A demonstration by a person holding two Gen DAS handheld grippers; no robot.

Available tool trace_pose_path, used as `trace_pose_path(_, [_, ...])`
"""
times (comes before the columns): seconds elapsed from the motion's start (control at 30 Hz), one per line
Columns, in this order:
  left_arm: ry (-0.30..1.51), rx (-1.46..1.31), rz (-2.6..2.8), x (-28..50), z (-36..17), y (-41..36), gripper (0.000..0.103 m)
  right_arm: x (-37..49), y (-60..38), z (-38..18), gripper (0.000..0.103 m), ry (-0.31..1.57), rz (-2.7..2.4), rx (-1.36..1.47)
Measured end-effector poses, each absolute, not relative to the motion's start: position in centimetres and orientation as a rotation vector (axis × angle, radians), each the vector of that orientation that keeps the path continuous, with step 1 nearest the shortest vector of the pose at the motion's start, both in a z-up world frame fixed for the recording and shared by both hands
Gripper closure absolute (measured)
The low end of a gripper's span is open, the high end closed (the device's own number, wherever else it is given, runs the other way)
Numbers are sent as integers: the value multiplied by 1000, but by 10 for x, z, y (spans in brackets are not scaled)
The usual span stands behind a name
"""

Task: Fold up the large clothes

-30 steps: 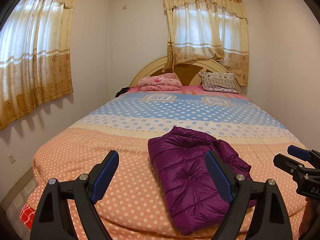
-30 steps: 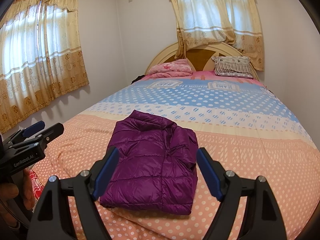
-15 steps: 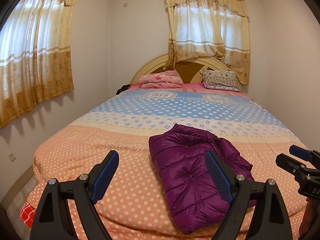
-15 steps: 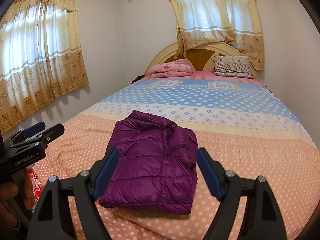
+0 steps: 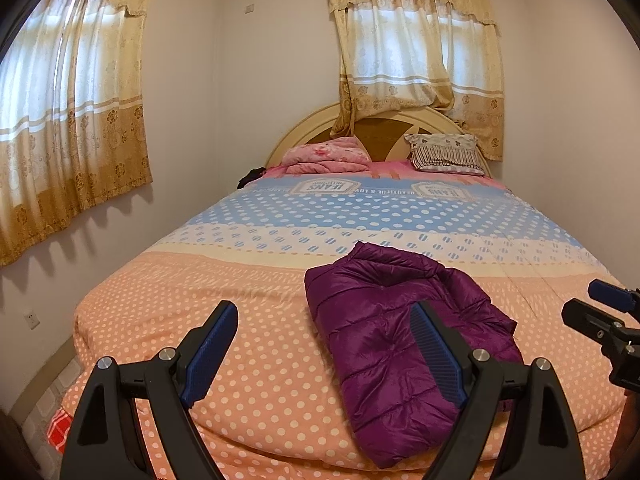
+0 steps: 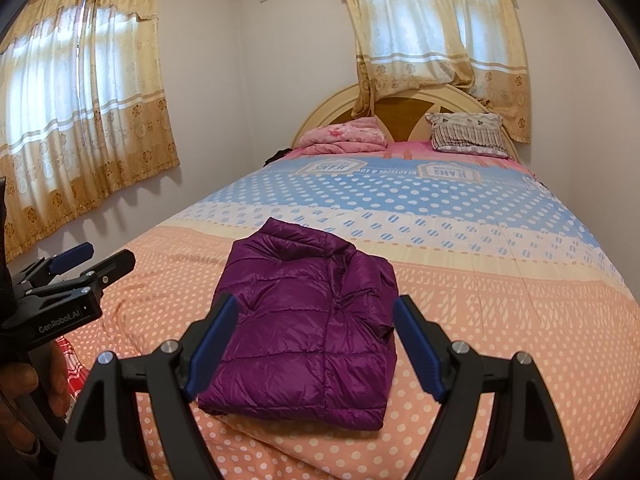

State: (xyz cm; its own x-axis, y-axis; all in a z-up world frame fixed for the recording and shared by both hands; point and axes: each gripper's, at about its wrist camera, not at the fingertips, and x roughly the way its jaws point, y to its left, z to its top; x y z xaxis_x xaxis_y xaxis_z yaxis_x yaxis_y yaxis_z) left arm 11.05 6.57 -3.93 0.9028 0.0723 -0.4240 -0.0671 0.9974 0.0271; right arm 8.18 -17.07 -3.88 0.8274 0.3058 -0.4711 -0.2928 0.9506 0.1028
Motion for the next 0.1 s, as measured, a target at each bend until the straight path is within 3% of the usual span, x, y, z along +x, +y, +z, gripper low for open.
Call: trace_pose_path(0.1, [433, 19, 72, 111, -40, 65, 15, 82, -171, -39, 21, 505, 319, 27])
